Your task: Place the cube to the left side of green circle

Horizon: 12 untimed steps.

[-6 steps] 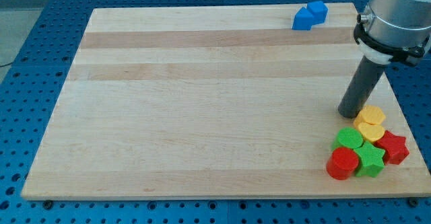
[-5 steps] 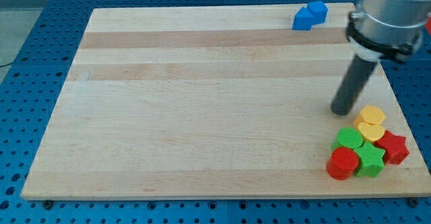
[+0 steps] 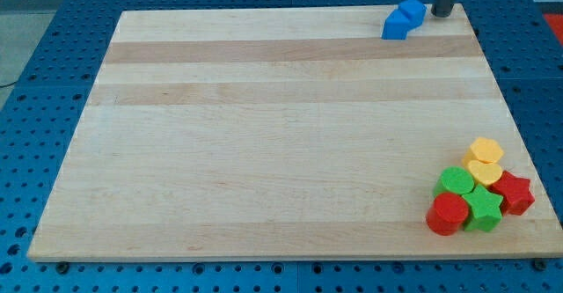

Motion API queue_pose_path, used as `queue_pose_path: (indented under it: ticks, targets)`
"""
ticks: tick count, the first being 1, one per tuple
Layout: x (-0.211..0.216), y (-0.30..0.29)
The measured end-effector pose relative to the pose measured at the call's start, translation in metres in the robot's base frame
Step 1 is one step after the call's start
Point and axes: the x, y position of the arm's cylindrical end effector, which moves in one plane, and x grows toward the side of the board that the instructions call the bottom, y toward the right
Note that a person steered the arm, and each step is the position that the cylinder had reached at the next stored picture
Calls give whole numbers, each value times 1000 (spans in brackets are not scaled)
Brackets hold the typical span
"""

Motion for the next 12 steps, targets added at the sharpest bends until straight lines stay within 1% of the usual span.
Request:
queue_pose_path:
  ticks: [1, 2, 3, 4, 5, 6, 7, 9, 11, 12]
  targets:
    - [-8, -13]
    - [-8, -50]
    - [6, -53]
    - [39, -53]
    - [37, -56]
    - [10, -59]
    - [12, -62]
    - [55, -85]
    - [65, -121]
    - [88, -124]
